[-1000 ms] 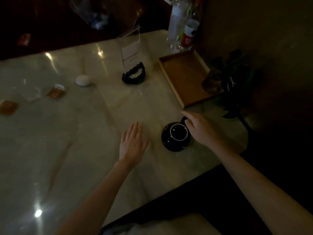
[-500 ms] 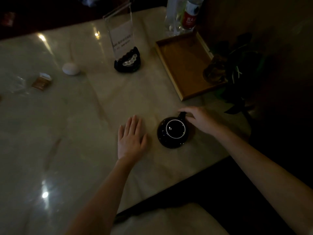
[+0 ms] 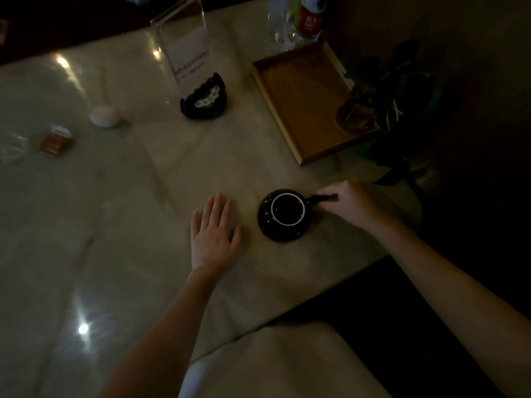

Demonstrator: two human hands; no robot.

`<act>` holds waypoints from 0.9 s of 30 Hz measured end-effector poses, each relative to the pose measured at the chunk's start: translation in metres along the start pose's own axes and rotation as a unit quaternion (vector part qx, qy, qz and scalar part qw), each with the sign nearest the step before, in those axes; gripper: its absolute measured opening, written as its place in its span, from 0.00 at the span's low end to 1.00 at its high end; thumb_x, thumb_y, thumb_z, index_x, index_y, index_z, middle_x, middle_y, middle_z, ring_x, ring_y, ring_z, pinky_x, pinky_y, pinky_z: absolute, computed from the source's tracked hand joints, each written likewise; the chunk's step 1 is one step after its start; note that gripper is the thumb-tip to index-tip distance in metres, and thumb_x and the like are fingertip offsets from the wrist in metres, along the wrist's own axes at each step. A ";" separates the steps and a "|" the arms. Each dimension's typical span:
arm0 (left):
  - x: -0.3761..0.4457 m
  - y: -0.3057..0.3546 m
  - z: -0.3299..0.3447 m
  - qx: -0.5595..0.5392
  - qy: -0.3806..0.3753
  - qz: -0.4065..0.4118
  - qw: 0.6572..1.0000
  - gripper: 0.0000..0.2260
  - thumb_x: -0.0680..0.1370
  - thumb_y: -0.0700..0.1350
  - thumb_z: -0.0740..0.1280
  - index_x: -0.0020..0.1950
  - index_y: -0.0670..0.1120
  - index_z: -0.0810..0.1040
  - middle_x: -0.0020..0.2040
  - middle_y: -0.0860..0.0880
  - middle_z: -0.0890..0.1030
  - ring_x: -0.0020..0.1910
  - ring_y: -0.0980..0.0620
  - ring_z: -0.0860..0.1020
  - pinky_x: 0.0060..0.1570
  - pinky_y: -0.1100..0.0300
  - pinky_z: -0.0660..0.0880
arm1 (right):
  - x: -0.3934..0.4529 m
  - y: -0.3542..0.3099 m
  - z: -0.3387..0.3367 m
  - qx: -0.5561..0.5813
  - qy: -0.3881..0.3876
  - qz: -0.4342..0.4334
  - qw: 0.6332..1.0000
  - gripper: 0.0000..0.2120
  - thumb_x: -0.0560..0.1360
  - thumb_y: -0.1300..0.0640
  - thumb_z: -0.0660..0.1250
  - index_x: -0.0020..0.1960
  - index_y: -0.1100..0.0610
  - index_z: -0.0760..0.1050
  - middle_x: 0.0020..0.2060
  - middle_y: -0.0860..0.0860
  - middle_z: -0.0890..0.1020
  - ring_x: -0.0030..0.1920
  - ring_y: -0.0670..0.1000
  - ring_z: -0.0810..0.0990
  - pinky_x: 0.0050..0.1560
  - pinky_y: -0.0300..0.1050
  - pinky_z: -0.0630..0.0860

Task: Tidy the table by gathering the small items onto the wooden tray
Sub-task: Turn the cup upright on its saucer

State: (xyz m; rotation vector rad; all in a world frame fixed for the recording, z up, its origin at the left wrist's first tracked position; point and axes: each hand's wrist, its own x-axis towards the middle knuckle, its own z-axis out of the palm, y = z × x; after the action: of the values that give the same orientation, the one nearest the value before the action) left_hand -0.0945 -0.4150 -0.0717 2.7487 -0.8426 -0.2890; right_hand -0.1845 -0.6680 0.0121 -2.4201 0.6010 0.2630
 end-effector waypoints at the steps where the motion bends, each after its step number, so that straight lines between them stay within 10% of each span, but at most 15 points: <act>1: 0.000 0.000 0.000 -0.001 0.000 0.000 1.000 0.30 0.74 0.58 0.45 0.74 0.49 0.53 0.76 0.50 0.51 0.74 0.55 0.43 0.72 0.53 0.40 | -0.003 0.001 0.001 0.005 0.004 0.008 1.000 0.16 0.70 0.61 0.70 0.58 0.61 0.77 0.54 0.56 0.82 0.50 0.47 0.79 0.52 0.37 0.71; 17: -0.001 0.001 0.001 -0.006 0.014 0.004 1.000 0.27 0.75 0.56 0.50 0.74 0.49 0.56 0.76 0.49 0.54 0.75 0.52 0.48 0.72 0.50 0.44 | -0.045 -0.007 0.045 0.115 0.057 0.053 0.990 0.07 0.67 0.49 0.73 0.38 0.52 0.79 0.32 0.47 0.80 0.34 0.46 0.77 0.36 0.41 0.71; 27: -0.002 0.001 0.000 0.005 0.006 0.001 1.000 0.28 0.74 0.57 0.47 0.74 0.49 0.54 0.76 0.49 0.52 0.75 0.52 0.47 0.72 0.52 0.43 | -0.063 -0.008 0.063 0.076 0.115 -0.004 0.990 0.18 0.73 0.56 0.68 0.60 0.62 0.75 0.52 0.59 0.83 0.50 0.53 0.82 0.50 0.37 0.72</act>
State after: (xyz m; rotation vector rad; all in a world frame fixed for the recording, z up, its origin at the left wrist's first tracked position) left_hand -0.0965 -0.4149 -0.0715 2.7565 -0.8448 -0.2679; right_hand -0.2386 -0.6010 -0.0121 -2.3204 0.6859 -0.0654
